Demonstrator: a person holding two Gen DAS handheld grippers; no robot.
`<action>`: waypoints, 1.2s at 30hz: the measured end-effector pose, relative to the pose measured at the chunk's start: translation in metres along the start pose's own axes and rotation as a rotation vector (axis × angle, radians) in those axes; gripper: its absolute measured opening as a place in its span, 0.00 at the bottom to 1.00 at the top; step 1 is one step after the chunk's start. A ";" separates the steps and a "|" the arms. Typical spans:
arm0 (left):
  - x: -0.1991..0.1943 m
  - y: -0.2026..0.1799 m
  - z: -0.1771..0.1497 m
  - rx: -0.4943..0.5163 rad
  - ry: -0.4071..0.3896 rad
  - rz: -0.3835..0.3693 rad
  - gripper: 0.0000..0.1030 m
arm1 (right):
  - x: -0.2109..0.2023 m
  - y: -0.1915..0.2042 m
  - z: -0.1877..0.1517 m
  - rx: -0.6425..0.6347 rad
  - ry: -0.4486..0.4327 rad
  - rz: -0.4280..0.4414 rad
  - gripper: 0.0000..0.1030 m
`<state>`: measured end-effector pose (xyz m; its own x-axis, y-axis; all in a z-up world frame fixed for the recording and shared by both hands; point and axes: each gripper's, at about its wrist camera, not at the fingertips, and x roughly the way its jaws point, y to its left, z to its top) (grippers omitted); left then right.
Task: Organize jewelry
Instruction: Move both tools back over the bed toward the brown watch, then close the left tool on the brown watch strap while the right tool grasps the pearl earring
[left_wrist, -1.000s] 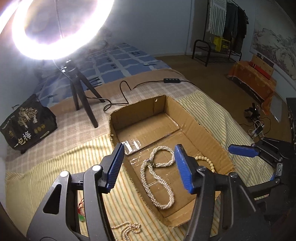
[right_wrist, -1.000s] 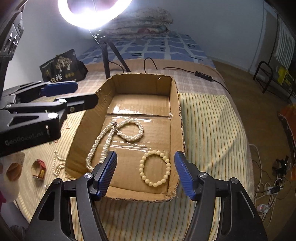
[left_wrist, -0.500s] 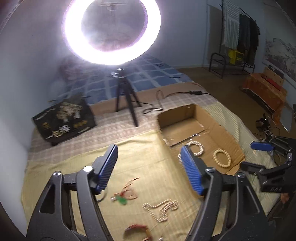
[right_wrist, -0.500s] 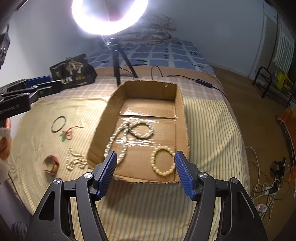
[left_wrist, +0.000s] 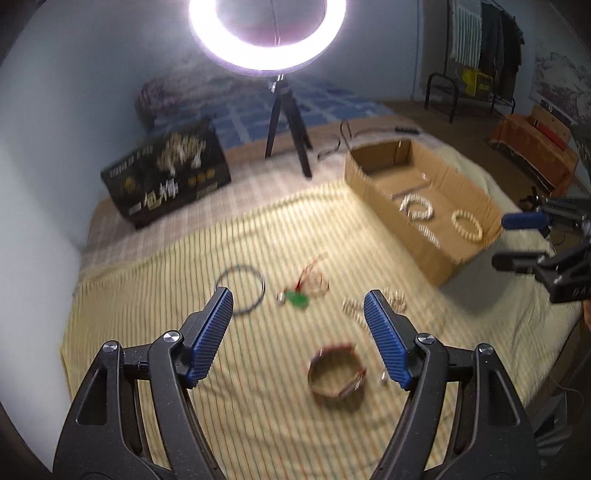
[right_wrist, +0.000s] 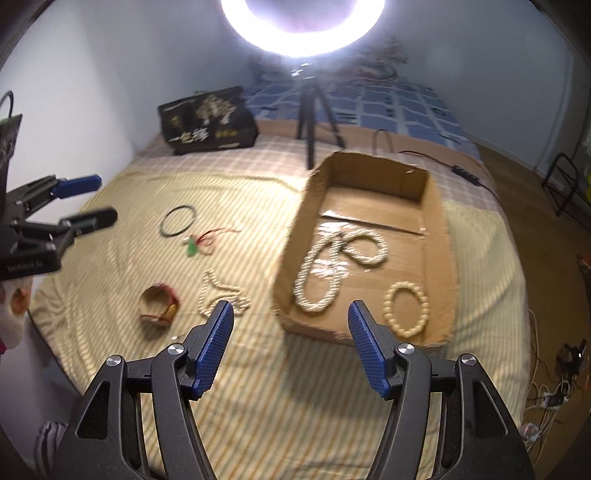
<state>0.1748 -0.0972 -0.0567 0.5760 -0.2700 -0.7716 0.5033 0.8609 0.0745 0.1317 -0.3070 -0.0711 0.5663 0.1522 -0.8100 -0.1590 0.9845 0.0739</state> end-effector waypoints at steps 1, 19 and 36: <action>0.003 0.002 -0.007 -0.006 0.016 -0.005 0.74 | 0.003 0.006 0.000 -0.012 0.010 0.011 0.62; 0.044 0.017 -0.071 -0.133 0.162 -0.029 0.74 | 0.069 0.061 -0.020 -0.052 0.171 0.060 0.62; 0.093 0.031 -0.077 -0.231 0.253 -0.174 0.65 | 0.095 0.093 -0.043 -0.132 0.209 0.222 0.62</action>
<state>0.1943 -0.0628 -0.1749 0.3027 -0.3308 -0.8938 0.4044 0.8938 -0.1939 0.1365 -0.2050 -0.1663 0.3297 0.3273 -0.8855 -0.3711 0.9074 0.1972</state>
